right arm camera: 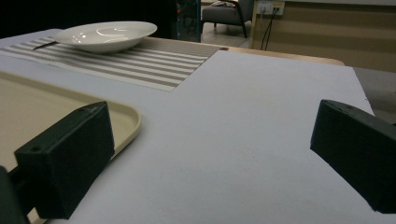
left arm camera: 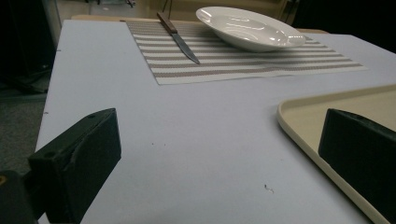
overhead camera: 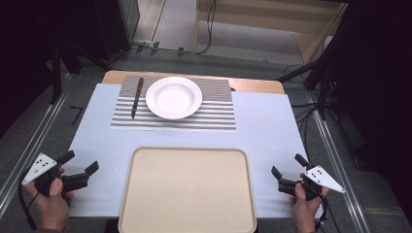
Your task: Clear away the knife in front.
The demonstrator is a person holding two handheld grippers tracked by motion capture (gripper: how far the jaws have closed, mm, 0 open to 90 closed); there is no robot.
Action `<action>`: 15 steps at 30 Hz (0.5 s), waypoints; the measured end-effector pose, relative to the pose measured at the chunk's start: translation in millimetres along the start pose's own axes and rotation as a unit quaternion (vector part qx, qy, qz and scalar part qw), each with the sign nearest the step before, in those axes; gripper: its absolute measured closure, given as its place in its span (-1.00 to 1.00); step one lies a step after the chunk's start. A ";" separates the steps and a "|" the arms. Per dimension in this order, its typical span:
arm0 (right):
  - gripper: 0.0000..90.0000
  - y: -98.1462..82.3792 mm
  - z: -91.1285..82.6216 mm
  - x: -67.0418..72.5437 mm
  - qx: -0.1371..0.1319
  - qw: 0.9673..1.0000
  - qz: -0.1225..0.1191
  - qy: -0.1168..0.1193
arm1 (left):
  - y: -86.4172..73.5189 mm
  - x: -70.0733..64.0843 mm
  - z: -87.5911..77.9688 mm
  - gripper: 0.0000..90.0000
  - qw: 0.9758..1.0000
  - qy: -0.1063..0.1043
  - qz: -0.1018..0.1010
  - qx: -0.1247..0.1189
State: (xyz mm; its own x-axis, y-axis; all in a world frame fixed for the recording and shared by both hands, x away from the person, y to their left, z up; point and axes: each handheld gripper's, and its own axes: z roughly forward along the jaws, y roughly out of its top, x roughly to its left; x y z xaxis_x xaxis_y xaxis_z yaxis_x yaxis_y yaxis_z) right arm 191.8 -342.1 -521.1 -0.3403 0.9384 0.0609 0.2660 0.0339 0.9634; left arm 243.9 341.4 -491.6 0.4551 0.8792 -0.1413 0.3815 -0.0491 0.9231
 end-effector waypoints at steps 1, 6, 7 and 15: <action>-1.00 -0.1 -0.2 -0.2 -0.001 1.000 -0.001 0.001 | 0.4 -0.4 0.1 -1.00 1.000 0.002 0.001 0.000; -1.00 -0.2 -0.4 -0.7 -0.002 1.000 0.001 0.001 | 5.1 -1.6 -0.8 -1.00 1.000 -0.003 -0.013 0.004; -1.00 -0.2 -0.2 -0.8 -0.002 1.000 0.000 0.002 | 7.3 -2.7 -1.6 -1.00 1.000 -0.005 -0.017 0.002; -1.00 -0.1 0.5 -0.1 -0.001 1.000 -0.002 0.002 | 24.7 -16.6 -5.2 -1.00 1.000 -0.001 0.001 -0.006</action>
State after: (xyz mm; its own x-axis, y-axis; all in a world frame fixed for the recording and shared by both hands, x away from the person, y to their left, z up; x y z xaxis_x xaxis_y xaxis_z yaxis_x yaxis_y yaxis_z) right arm 192.3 -342.0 -521.3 -0.3446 0.9369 0.0590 0.2625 0.0359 0.9643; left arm 241.6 328.1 -464.6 0.4576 0.8780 -0.1404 0.3704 -0.0447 0.9278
